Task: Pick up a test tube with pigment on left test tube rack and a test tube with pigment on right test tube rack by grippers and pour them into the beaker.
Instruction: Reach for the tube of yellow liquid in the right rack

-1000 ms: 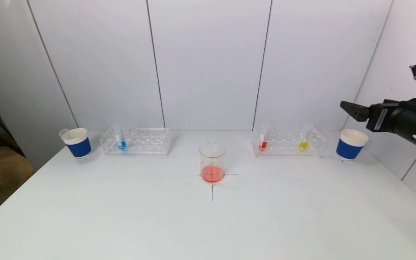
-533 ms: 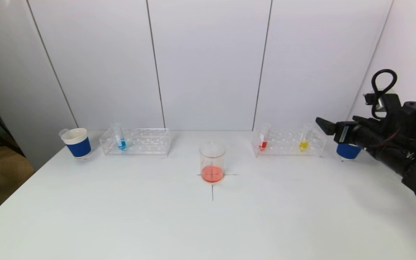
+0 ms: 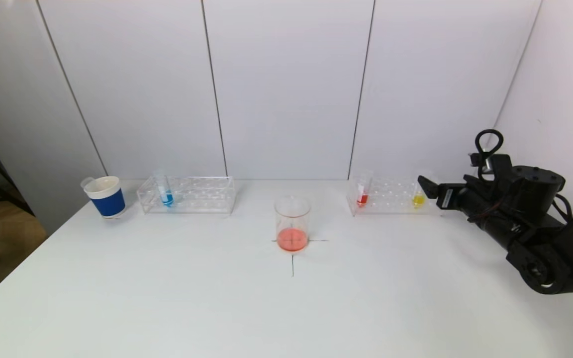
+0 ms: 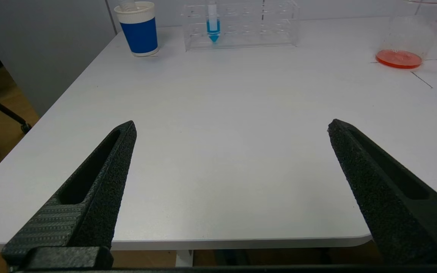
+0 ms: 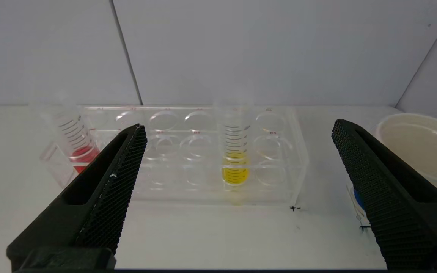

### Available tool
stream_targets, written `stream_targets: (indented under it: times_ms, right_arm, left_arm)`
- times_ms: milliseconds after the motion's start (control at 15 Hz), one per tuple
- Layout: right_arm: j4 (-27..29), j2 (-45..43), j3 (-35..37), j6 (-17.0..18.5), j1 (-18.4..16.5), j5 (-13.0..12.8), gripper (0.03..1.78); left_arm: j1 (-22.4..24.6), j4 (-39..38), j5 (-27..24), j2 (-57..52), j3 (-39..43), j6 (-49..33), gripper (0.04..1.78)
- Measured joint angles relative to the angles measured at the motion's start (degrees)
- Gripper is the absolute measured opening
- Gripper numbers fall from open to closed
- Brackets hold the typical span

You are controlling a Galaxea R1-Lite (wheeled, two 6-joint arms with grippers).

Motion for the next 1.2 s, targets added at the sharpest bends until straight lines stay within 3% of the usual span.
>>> stream_targets:
  times_ms: [1200]
  right_arm:
    - [-1.3,11.0,-8.0,0.3,0.4,-0.2,1.77]
  left_arm:
    - [0.0,0.0,0.0,0.0,0.0,0.0,1.76]
